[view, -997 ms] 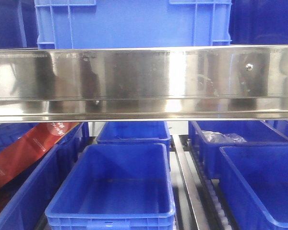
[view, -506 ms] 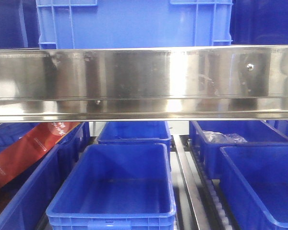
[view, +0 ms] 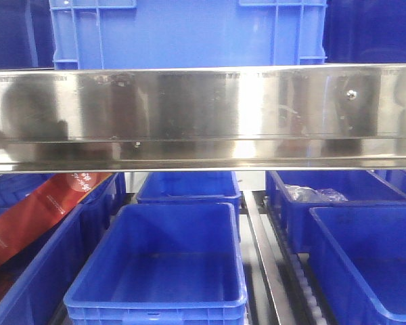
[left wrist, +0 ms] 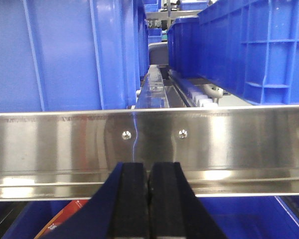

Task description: Place valve from conveyor to right shelf box

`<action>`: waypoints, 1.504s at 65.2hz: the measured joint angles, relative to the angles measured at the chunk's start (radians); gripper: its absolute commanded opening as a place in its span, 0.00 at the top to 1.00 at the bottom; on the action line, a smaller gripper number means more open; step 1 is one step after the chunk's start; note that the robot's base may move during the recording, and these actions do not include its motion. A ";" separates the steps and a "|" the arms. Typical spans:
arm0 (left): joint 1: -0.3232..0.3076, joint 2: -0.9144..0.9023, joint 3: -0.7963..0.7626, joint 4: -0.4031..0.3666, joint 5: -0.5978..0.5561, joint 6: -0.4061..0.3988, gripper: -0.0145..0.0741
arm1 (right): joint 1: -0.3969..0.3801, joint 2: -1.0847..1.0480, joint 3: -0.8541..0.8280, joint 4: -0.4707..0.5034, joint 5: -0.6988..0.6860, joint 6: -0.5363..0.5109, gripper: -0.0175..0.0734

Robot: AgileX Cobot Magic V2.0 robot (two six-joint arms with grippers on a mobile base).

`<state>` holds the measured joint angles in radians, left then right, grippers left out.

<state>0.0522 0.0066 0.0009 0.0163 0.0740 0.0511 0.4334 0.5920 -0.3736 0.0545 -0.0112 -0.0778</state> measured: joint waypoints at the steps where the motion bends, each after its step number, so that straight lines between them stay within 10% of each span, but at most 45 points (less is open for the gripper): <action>1: 0.000 0.000 0.000 0.000 0.000 0.000 0.96 | 0.000 0.000 0.000 0.000 0.000 0.000 0.99; 63: 0.002 -0.002 0.000 0.000 -0.019 -0.001 0.96 | -0.014 -0.008 0.000 0.000 0.001 0.000 0.99; 98: 0.002 -0.002 0.000 0.000 -0.019 -0.001 0.96 | -0.454 -0.481 0.260 0.042 0.145 0.000 0.99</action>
<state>0.0542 0.0044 0.0009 0.0163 0.0549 0.0504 -0.0210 0.1107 -0.1135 0.0963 0.1343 -0.0778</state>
